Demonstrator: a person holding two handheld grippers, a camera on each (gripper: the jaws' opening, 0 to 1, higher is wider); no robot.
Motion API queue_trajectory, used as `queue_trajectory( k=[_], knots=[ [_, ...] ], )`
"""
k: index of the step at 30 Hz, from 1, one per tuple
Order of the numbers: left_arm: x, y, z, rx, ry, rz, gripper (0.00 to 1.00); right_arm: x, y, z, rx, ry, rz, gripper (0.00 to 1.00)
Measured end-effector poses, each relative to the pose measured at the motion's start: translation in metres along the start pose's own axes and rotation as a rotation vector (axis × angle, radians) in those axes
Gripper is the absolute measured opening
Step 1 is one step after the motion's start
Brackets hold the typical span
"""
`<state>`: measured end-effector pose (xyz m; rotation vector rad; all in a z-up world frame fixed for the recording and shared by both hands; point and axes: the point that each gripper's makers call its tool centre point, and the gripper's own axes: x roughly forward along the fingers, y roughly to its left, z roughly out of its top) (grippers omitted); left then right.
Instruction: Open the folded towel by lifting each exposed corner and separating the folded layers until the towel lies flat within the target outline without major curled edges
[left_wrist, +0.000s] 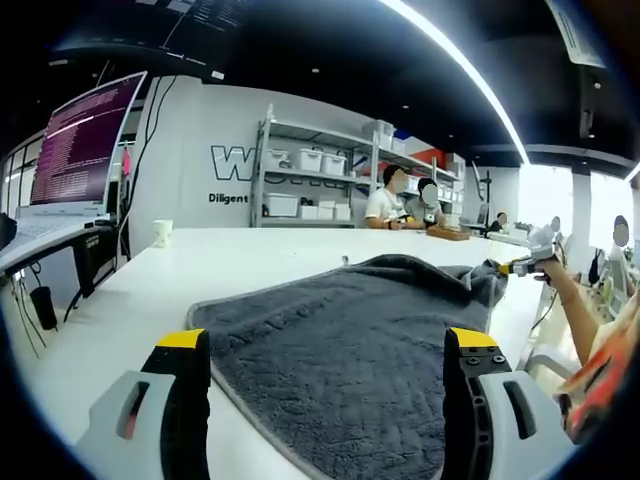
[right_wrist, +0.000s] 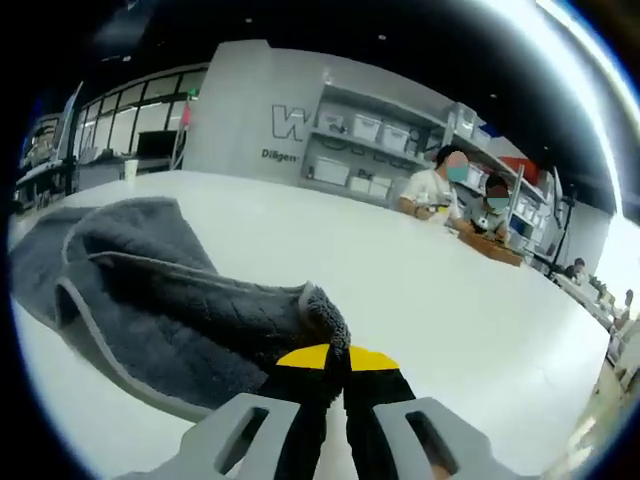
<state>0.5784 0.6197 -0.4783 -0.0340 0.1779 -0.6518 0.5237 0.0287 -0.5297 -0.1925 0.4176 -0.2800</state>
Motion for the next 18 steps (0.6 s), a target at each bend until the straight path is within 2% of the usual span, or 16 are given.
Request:
queue_trajectory(
  k=[4, 8, 12, 14, 18],
  knots=[
    [0.001, -0.001, -0.001, -0.001, 0.0, -0.008, 0.96, 0.006, 0.006, -0.01, -0.066, 0.02, 0.006, 0.0],
    [0.002, -0.004, -0.002, 0.004, 0.004, -0.015, 0.96, 0.006, 0.003, -0.008, -0.099, 0.013, -0.003, 0.03],
    [0.003, -0.005, -0.003, 0.008, 0.007, -0.018, 0.96, 0.002, -0.007, -0.004, -0.111, -0.001, -0.041, 0.23],
    [0.003, -0.005, -0.004, 0.013, 0.012, -0.015, 0.96, -0.001, -0.013, -0.002, -0.078, -0.016, -0.047, 0.31],
    [0.004, -0.008, -0.008, 0.007, 0.025, -0.03, 0.95, -0.008, -0.024, 0.001, -0.021, -0.041, -0.053, 0.53]
  ],
)
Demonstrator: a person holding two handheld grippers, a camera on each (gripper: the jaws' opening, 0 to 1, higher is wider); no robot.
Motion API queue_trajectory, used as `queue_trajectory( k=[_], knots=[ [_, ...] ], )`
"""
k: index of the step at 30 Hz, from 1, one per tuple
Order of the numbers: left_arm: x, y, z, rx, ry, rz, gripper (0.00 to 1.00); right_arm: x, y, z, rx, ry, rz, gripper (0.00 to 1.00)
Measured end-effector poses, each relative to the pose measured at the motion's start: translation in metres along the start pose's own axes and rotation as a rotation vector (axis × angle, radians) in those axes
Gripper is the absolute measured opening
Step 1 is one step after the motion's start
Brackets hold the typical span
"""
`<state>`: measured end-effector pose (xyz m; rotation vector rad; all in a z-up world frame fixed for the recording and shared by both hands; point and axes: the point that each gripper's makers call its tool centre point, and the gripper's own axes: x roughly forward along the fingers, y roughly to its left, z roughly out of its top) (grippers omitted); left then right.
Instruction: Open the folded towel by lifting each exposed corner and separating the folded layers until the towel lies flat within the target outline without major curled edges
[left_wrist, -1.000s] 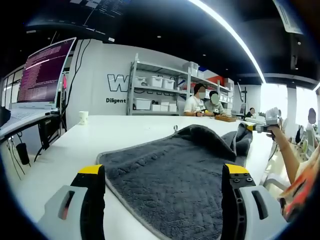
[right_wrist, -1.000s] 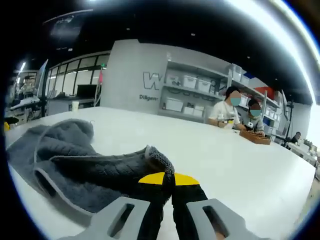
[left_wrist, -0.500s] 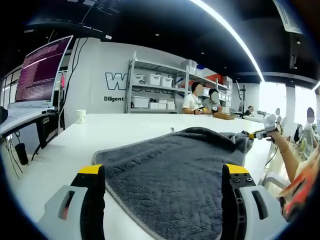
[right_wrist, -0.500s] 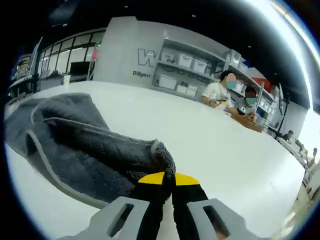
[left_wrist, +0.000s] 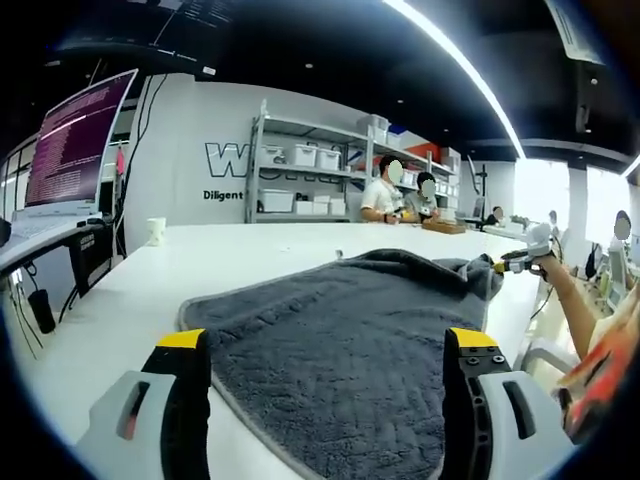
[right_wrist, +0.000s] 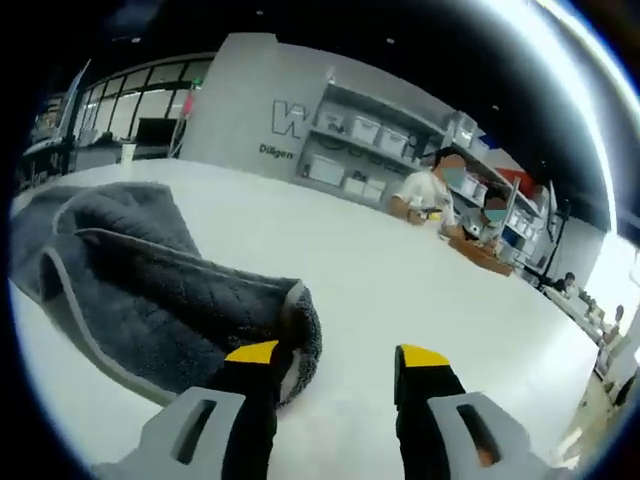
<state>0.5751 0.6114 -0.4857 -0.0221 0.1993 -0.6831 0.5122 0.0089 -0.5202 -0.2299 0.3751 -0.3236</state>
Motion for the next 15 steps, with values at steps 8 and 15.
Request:
queue_trajectory(
  k=[8, 15],
  knots=[
    [0.0, -0.002, 0.001, 0.01, 0.0, 0.0, 0.93, -0.012, -0.003, 0.019, 0.117, -0.084, 0.034, 0.74],
    [0.0, -0.001, -0.001, 0.015, 0.006, 0.004, 0.9, -0.017, 0.013, 0.031, 0.179, -0.109, 0.116, 0.98]
  ],
)
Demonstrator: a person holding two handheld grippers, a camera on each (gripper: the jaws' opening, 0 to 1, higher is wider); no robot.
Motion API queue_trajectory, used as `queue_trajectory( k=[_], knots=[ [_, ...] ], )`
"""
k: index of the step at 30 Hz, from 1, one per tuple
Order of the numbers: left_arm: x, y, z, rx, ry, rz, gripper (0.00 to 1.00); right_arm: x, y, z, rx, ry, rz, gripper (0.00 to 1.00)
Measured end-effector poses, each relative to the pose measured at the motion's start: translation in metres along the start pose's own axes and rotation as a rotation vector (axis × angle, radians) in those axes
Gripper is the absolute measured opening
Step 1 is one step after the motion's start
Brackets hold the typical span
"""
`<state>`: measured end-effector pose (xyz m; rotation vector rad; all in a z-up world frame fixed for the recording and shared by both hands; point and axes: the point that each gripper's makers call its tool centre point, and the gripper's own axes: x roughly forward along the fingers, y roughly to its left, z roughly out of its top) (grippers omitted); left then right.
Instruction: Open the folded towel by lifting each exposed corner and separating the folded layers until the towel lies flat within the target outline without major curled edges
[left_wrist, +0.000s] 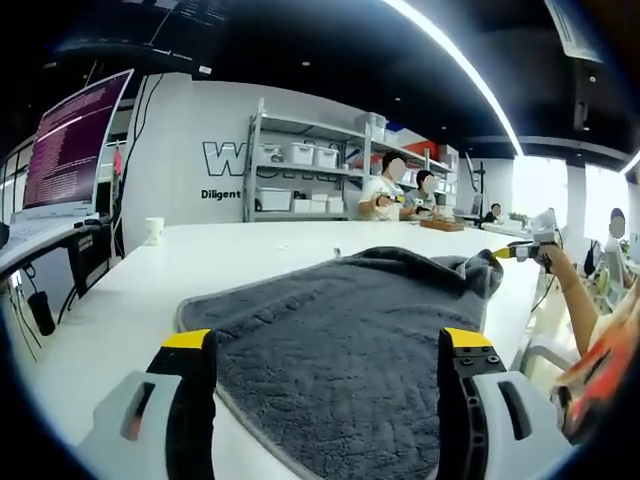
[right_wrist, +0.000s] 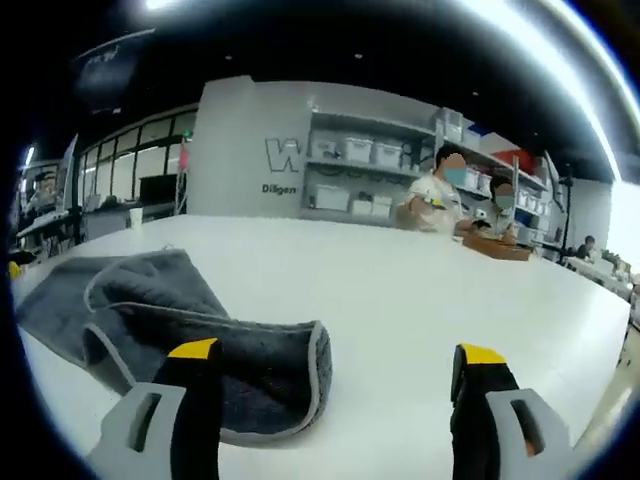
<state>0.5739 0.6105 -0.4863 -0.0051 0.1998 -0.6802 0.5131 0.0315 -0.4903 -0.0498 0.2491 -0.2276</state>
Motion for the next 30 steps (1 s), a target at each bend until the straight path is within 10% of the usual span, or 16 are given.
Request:
queue_trajectory(
  k=[30],
  knots=[
    [0.01, 0.006, -0.038, 0.043, 0.161, 0.06, 0.32, -0.002, 0.053, 0.027, 0.032, -0.058, 0.157, 0.99]
  ],
)
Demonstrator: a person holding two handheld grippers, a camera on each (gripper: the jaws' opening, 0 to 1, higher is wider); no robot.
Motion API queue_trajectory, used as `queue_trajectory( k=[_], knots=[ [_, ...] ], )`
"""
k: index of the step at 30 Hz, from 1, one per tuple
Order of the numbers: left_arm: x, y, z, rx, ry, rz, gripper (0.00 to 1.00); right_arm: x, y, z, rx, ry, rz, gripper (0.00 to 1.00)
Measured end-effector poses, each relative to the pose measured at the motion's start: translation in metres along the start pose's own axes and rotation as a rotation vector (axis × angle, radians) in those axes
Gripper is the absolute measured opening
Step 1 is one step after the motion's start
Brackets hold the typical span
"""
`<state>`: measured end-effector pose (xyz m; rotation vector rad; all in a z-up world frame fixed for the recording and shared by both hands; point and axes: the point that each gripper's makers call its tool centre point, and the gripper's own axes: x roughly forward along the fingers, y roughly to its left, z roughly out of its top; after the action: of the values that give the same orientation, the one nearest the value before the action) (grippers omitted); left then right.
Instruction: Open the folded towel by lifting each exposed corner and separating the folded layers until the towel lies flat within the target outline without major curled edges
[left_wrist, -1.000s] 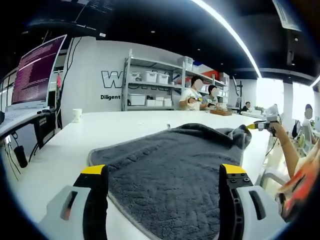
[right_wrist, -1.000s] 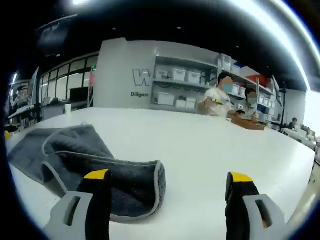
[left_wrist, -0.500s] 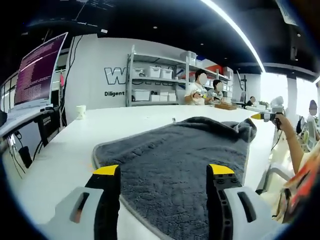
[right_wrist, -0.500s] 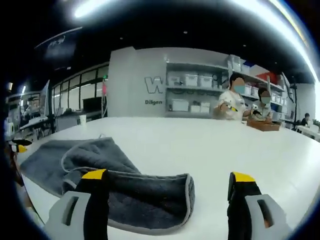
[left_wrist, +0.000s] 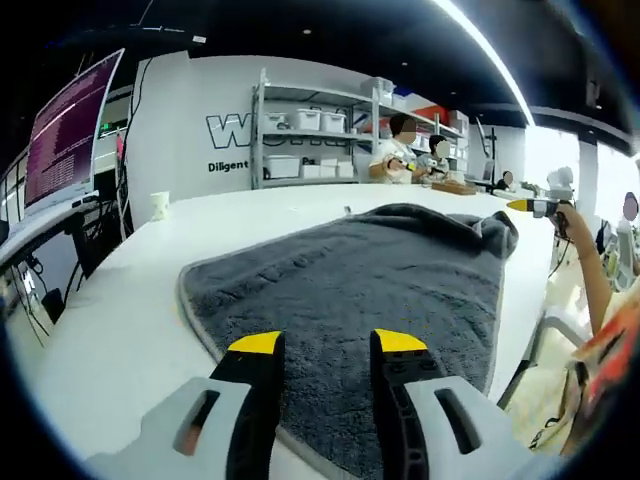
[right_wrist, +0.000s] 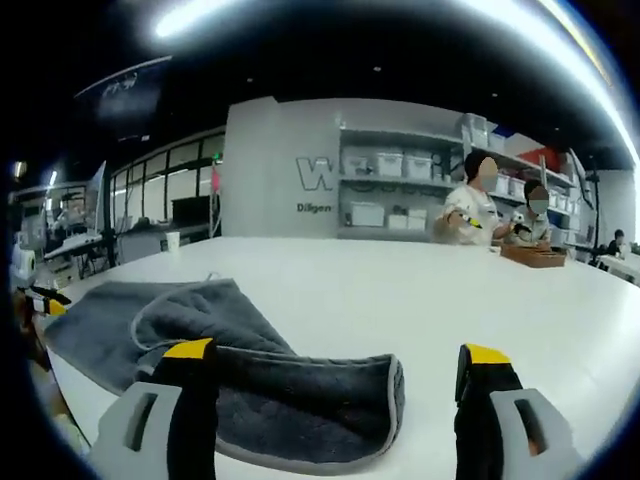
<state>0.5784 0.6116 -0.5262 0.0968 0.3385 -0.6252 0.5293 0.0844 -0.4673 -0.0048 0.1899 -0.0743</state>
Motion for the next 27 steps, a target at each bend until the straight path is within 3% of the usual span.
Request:
queue_trajectory(
  k=[10, 17, 23, 27],
  knots=[
    [0.008, -0.001, -0.017, 0.089, 0.074, 0.024, 0.24, -0.003, 0.001, 0.009, 0.003, -0.021, 0.001, 0.96],
    [0.01, -0.004, -0.017, 0.11, 0.059, 0.005, 0.19, -0.003, 0.004, 0.01, 0.001, -0.023, 0.003, 0.96],
    [0.011, -0.012, -0.017, 0.163, 0.065, -0.012, 0.06, -0.004, 0.007, 0.012, 0.0, -0.028, 0.009, 0.95],
    [0.011, -0.012, -0.017, 0.174, 0.07, -0.023, 0.05, -0.004, 0.007, 0.013, -0.004, -0.03, 0.01, 0.94]
  ],
)
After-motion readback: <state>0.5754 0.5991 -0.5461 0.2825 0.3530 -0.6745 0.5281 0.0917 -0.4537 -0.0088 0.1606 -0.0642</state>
